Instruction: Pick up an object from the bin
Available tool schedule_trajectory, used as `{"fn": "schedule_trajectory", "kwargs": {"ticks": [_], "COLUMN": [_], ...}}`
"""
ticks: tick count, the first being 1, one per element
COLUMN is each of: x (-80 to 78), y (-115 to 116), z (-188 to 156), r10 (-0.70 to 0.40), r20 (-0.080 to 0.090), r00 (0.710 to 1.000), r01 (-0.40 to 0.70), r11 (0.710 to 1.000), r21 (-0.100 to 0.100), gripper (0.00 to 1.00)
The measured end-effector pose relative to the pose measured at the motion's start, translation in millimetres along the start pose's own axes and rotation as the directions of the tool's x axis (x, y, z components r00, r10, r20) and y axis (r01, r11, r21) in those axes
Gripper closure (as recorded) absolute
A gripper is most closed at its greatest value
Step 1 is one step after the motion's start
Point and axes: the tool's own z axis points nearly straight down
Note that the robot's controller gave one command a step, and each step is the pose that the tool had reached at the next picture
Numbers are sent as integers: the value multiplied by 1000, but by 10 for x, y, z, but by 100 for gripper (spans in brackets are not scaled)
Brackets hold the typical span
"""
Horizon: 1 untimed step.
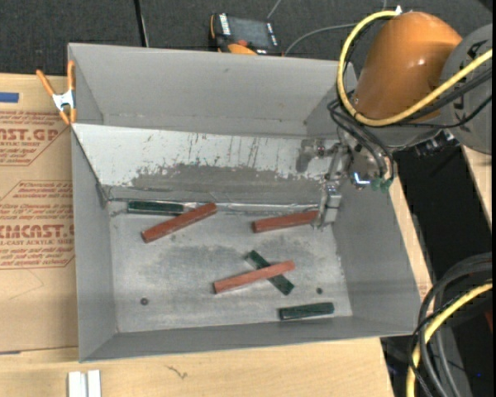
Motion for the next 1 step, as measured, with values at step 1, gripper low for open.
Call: {"fn": "schedule_trajectory", "kwargs": {"ticks": [1], "x": [318], "y": [143], "z": [1272], "r10": [-243], "r20": [-8], "r00": [970], "r01": [242], "r11": [970], "r21": [-4], "gripper": [0]}}
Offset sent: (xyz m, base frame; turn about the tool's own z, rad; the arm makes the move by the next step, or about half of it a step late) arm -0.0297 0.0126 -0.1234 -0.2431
